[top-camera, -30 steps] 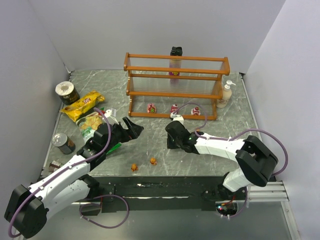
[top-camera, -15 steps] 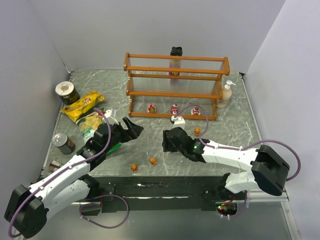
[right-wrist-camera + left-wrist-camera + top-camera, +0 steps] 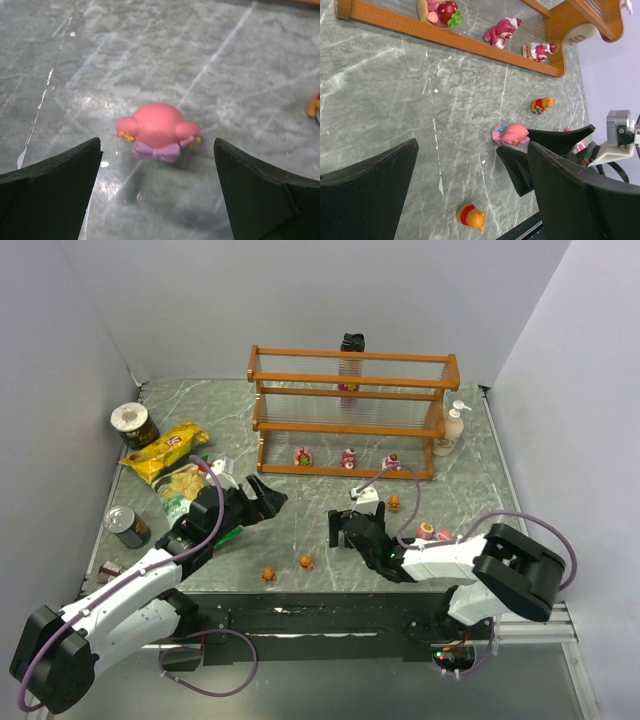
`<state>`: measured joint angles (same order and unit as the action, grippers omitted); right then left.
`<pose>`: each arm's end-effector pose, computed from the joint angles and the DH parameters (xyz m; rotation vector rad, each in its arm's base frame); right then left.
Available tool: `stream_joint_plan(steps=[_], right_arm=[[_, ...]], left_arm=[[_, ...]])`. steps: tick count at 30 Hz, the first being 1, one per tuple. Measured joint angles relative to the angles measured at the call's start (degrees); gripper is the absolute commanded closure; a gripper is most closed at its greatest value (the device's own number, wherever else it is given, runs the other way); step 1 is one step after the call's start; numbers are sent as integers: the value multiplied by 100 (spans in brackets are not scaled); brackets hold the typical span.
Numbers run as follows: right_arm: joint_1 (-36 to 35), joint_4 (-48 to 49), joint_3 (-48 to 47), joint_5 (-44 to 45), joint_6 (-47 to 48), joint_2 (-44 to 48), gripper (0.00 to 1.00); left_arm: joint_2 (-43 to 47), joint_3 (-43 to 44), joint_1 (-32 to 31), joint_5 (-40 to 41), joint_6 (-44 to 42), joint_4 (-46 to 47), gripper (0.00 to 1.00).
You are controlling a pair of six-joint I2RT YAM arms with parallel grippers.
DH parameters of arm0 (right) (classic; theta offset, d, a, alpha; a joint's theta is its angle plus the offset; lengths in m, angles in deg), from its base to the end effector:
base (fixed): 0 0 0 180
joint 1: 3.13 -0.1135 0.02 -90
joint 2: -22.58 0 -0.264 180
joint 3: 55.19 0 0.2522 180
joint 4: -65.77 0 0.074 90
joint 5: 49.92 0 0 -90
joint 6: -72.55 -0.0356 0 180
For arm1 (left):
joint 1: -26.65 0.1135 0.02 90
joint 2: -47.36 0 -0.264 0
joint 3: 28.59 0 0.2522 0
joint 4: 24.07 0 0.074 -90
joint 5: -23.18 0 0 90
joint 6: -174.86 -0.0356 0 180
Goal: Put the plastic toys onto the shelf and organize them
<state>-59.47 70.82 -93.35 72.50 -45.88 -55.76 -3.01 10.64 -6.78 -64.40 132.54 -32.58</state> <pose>0.1514 0.1929 0.1495 -0.1957 2.0809 0.2794 0.1696 -0.1102 0.2313 -0.2806 2.0023 -0.8939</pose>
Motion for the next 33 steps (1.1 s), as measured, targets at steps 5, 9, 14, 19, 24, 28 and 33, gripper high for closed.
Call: stream_joint_plan(steps=[5,9,14,19,24,28,33], right_arm=[[-4,1211,188,20,452,-610,6],[-59,2304,601,216,590,-1102,9],[-201,3462,796,695,643,-1668,10],[-251,4076,796,866,737,-2048,17],[-251,4162,723,986,728,-2184,33],[-251,3958,566,1032,682,-2201,53],[-251,3829,501,1038,688,-2197,74]], left_arm=[[-11,0,0,2,0,7,4],[-50,0,0,2,0,11,4],[-103,0,0,9,0,7,4],[-103,0,0,50,0,7,4],[-125,0,0,50,0,4,4],[-129,0,0,50,-2,9,4],[-157,0,0,50,-2,11,4]])
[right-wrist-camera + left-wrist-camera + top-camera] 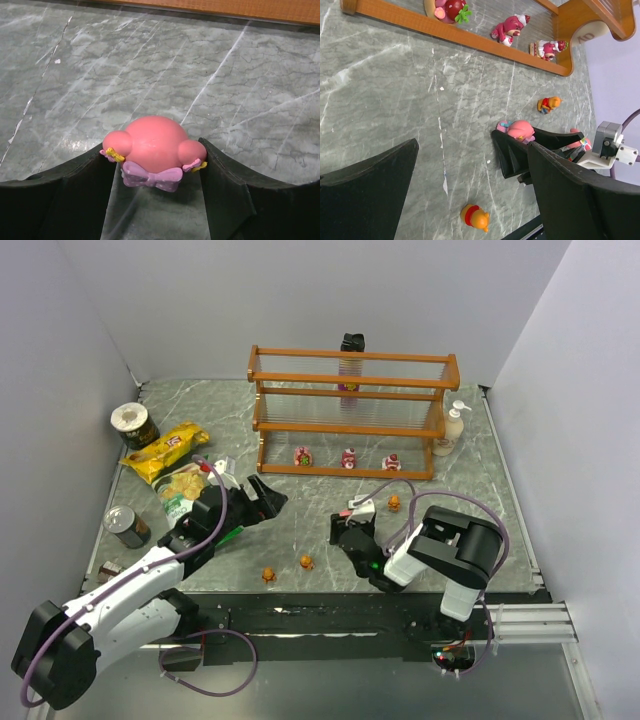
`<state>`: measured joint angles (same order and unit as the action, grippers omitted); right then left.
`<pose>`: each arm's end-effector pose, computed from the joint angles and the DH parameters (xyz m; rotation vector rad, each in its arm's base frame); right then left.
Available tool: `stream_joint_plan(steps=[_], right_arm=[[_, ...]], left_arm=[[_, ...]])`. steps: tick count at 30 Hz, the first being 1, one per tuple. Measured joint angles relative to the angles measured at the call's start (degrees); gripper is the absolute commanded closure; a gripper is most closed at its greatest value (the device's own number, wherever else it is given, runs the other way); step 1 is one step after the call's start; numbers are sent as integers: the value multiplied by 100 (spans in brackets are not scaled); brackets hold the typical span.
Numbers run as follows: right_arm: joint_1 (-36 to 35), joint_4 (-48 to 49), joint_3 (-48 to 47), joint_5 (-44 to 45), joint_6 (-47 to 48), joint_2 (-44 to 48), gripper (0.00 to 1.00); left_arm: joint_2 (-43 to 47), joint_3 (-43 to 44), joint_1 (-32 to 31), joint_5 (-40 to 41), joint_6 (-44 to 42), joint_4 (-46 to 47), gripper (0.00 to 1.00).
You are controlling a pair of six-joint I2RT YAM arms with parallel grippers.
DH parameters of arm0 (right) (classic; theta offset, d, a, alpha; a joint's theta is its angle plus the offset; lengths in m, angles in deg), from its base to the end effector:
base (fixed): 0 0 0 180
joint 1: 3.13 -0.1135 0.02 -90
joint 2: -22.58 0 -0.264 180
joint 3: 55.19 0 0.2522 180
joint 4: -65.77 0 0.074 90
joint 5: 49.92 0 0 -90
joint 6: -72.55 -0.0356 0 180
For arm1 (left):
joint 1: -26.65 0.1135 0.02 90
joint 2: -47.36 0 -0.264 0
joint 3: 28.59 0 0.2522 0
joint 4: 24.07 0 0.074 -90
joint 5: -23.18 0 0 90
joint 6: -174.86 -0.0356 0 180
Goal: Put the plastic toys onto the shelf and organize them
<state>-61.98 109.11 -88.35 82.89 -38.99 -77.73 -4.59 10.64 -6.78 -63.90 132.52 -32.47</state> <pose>0.1535 0.2072 0.1004 -0.1415 1.8720 0.2205 0.1725 -0.1117 0.2264 -0.2887 2.0245 -0.8718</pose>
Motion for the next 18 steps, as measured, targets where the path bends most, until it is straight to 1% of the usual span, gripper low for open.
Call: stream_joint_plan(steps=[2,5,12,18], right_arm=[[0,-74,-24,2,2,22,76],[0,-529,-103,-59,-7,247,77],[90,-1952,-603,-225,66,1322,77],[592,-2253,-1040,-354,417,1917,76]], left_arm=[[-9,0,0,-2,0,-2,4],[-9,0,0,-2,0,4,4],[-9,-9,0,-37,0,72,4],[-9,-125,0,-144,-2,125,4]])
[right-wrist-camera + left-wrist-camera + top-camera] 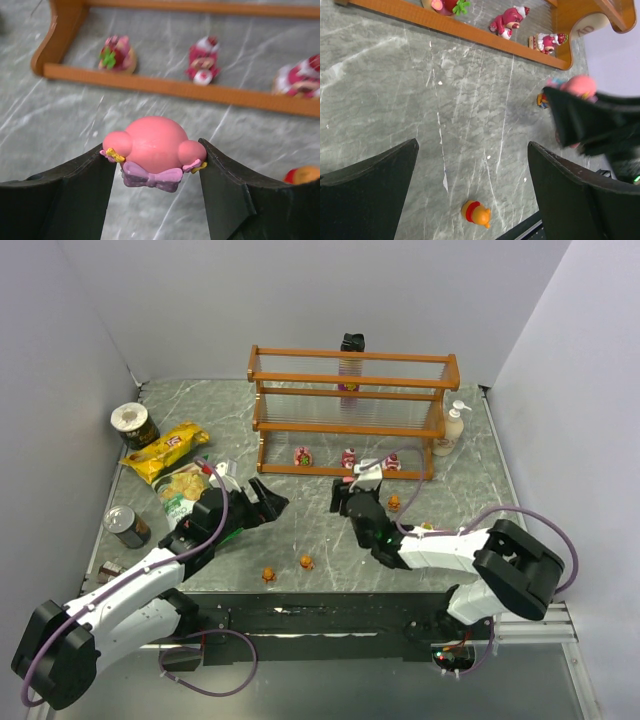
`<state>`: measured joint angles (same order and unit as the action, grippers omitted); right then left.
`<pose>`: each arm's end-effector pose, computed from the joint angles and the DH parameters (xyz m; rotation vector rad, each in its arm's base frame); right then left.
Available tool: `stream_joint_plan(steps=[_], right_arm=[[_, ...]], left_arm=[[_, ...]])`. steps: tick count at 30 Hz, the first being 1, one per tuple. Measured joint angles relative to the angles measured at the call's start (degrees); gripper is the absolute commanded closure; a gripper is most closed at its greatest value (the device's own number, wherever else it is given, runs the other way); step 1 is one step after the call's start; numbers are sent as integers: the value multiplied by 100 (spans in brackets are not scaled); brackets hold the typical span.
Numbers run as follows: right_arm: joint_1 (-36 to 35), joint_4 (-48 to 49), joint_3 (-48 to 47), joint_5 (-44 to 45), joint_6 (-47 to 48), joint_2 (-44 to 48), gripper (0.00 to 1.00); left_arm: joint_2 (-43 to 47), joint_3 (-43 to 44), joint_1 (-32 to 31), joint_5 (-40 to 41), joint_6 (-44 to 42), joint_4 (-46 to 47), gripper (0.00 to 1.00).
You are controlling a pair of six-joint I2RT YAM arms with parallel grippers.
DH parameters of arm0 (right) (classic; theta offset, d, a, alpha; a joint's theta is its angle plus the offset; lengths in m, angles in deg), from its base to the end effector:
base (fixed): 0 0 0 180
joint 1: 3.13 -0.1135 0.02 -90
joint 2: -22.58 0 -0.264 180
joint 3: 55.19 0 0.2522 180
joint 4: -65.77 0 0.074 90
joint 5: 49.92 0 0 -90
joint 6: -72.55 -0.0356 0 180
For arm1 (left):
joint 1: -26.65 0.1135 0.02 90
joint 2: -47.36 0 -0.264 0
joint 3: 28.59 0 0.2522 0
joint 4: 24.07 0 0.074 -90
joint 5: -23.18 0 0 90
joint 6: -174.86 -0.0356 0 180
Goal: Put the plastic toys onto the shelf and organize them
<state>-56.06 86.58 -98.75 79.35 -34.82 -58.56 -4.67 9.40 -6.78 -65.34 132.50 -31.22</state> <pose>0.1846 0.2070 0.1912 -0.0922 1.8000 0.2371 0.1711 -0.1119 0.2208 -0.2719 2.0345 -0.8934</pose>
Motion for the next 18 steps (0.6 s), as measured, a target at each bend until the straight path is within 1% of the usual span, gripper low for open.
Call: stream_joint_plan(steps=[6,11,14,18], right_arm=[[767,-319,-446,-219,363,118,76],[1449,-568,-1099,-459,658,59,75],[1700,-678,-1558,-599,780,-87,75],[1932,-820,-1919,-837,844,-291,75]], left_arm=[[2,-24,4,-20,0,4,4],[2,-50,4,-20,0,20,4],[2,-55,4,-20,2,28,4],[2,-55,4,-20,0,46,4]])
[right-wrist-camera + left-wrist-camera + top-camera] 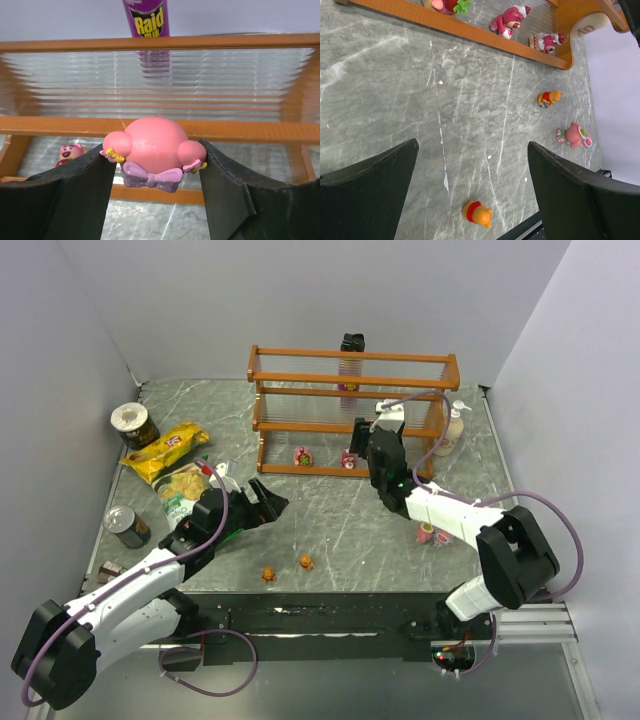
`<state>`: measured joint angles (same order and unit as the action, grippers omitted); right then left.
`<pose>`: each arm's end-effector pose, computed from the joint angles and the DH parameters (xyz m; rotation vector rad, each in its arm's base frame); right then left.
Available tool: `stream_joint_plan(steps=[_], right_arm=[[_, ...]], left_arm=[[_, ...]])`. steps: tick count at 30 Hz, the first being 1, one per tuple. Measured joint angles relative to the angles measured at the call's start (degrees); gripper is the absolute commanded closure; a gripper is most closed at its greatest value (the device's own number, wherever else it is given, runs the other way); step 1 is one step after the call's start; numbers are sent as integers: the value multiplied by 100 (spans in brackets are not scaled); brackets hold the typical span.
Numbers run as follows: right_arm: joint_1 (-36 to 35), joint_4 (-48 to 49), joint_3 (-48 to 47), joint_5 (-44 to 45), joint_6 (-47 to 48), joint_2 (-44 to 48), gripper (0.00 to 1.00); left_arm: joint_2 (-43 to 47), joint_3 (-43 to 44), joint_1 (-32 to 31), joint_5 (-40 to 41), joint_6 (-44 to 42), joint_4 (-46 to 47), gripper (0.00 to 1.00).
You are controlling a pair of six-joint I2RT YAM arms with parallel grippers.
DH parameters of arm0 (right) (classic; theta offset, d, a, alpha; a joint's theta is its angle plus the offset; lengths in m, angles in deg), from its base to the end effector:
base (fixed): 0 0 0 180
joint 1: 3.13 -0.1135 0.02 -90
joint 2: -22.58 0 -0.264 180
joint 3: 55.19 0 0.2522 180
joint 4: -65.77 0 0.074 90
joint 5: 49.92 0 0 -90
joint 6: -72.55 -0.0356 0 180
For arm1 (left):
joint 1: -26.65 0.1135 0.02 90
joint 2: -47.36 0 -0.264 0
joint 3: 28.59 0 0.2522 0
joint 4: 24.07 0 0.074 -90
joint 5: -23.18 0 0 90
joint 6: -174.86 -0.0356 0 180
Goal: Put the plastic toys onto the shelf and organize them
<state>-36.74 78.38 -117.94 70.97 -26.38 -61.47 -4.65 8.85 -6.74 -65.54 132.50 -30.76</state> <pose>0.2857 0.1680 0.2687 0.0299 1.7014 0.0895 0.1705 -0.1115 0.2184 -0.2704 2.0367 -0.8954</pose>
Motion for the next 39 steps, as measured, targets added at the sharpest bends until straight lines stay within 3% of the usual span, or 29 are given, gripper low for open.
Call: stream_joint_plan(steps=[21,28,39], right_arm=[[798,-503,-505,-291,50,-540,74],[1029,-452,-726,-389,103,-807,67],[1272,-337,-802,-570,109,-966,65]], left_arm=[[-332,0,0,0,-4,168,4],[-452,0,0,-2,-17,177,4],[-560,0,0,-2,-22,195,4]])
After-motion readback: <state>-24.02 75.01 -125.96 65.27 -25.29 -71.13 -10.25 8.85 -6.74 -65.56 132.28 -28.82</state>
